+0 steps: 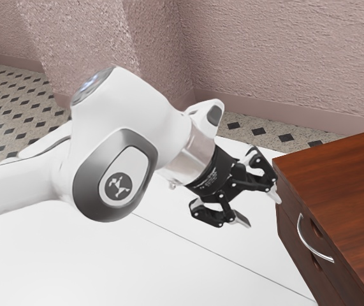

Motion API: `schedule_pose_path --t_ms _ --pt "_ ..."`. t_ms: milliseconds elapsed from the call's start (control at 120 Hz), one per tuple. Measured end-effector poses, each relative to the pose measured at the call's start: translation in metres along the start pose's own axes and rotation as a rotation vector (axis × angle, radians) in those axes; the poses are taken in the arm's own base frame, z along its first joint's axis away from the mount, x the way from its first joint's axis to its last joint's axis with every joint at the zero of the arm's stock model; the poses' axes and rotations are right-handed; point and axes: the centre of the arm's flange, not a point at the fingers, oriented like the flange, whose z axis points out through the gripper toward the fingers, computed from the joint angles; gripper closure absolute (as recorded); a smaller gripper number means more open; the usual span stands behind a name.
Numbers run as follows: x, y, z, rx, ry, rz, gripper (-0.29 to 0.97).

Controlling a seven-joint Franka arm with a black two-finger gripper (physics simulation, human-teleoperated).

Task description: Pull the drawer handle with one arm to open the drawer

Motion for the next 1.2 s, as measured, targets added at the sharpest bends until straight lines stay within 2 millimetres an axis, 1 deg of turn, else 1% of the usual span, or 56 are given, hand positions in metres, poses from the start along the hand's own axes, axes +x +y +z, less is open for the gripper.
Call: schedule_pose_path --t_ms 58,108,208,325,517,650,725,783,975,1200 --pt "-0.008 0.003 0.005 -0.003 -0.004 0.010 0.28" --pt "-0.011 0.004 0.008 -0.005 -0.006 0.011 0.28" --pt "-0.011 0.005 0.015 -0.003 -0.008 0.006 0.28" --pt "-0.012 0.004 0.027 0.003 -0.016 0.002 0.28" --pt "-0.019 0.005 0.037 0.006 -0.024 0.004 0.28" --pt "-0.017 0.003 0.047 0.017 -0.030 -0.005 0.28" --pt "-0.016 0.003 0.049 0.019 -0.031 -0.008 0.29" --pt "-0.017 0.003 0.050 0.018 -0.032 -0.008 0.31" --pt "-0.031 0.006 0.054 0.019 -0.043 0.010 0.36" --pt "-0.030 0.005 0.064 0.030 -0.049 0.006 0.47"
